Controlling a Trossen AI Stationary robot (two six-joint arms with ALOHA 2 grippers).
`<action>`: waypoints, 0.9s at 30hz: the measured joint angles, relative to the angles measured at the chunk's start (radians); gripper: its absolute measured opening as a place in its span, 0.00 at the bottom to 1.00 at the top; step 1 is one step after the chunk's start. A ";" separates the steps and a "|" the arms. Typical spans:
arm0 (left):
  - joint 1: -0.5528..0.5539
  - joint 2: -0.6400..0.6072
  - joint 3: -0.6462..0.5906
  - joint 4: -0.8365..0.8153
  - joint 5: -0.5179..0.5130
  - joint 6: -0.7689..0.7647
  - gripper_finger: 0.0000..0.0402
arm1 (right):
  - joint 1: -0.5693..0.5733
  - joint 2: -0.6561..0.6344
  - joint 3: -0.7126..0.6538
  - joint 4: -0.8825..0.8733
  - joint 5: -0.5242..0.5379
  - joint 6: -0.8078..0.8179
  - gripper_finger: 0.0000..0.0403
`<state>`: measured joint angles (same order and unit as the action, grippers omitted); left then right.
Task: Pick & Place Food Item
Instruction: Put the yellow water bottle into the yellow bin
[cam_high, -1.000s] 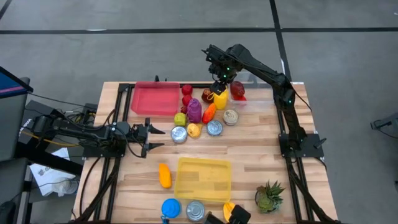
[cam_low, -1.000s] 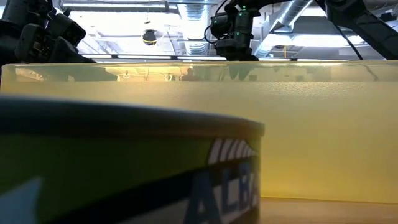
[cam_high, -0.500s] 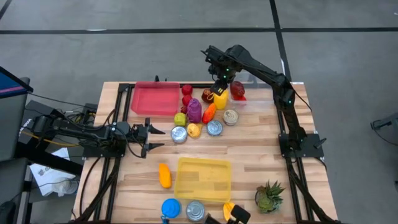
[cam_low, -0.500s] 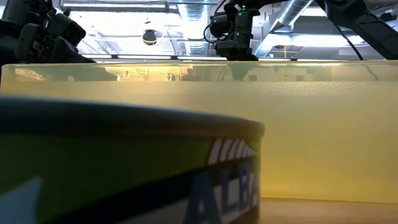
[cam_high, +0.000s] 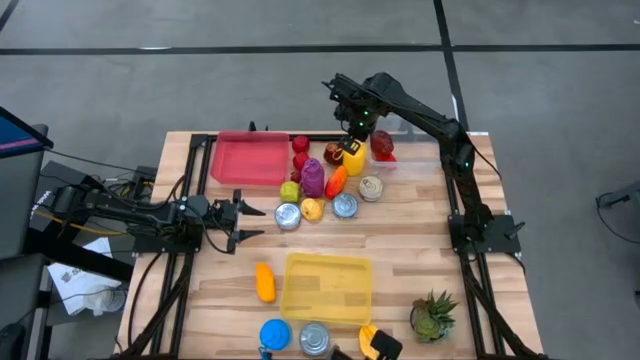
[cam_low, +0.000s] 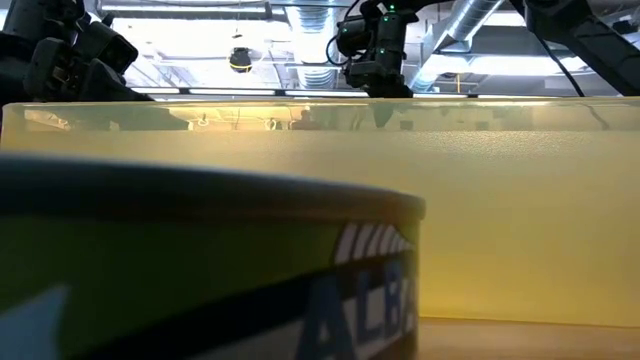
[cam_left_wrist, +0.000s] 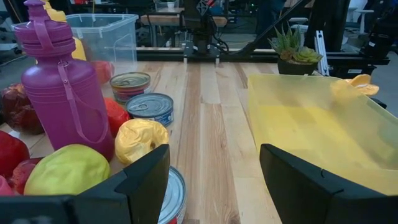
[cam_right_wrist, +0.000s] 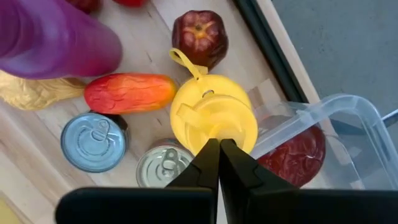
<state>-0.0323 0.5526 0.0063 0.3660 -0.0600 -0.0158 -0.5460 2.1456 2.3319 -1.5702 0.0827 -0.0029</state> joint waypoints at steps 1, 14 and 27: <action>0.000 0.000 0.000 0.000 -0.001 0.000 0.61 | 0.002 0.000 0.000 0.000 0.000 0.000 0.00; 0.000 0.000 0.000 0.000 0.000 0.000 0.61 | 0.062 -0.006 0.011 -0.002 0.077 0.018 0.00; 0.000 0.000 0.000 0.000 0.001 0.000 0.61 | 0.124 -0.081 0.020 -0.001 0.084 0.056 0.00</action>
<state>-0.0326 0.5527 0.0063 0.3664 -0.0593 -0.0158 -0.4220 2.0648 2.3516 -1.5715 0.1669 0.0532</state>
